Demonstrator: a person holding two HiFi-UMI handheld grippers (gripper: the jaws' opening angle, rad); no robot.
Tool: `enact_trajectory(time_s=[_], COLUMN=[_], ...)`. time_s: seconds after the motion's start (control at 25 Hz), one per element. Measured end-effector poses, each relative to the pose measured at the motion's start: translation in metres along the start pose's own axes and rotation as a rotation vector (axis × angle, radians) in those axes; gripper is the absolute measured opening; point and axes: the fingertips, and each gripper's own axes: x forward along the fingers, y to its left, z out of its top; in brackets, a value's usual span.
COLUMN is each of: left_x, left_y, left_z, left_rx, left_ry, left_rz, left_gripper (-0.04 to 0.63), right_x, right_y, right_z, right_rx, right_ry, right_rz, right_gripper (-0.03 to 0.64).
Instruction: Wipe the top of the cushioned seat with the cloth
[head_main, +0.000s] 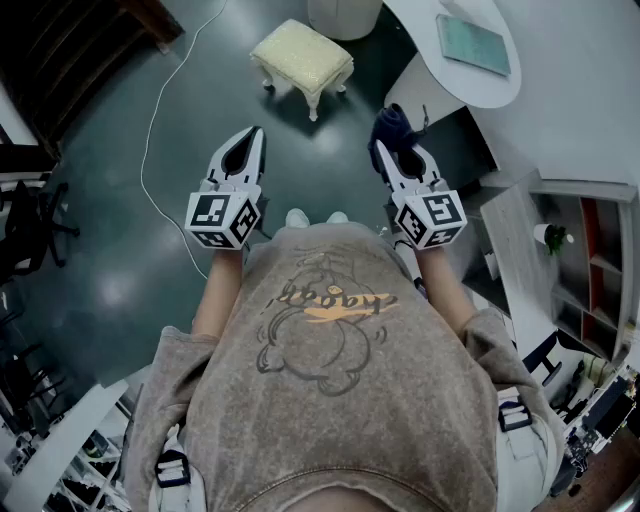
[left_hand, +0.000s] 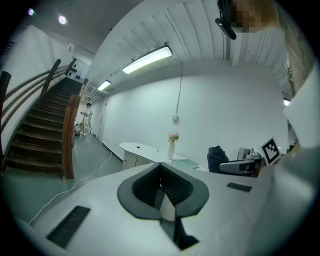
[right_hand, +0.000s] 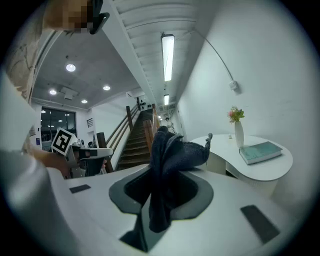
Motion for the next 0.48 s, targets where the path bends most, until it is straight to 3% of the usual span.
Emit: enact_trajectory(time_s=[0.48], left_x=[0.013], left_y=[-0.021], left_z=[-0.010], left_rx=[-0.017], left_ry=[-0.009], left_rz=[0.032], left_gripper=[0.018], right_x=[-0.004], right_y=[-0.024], right_z=[-0.016], right_rx=[0.008], right_ry=[0.033], right_rz=[0.058], right_gripper=[0.095])
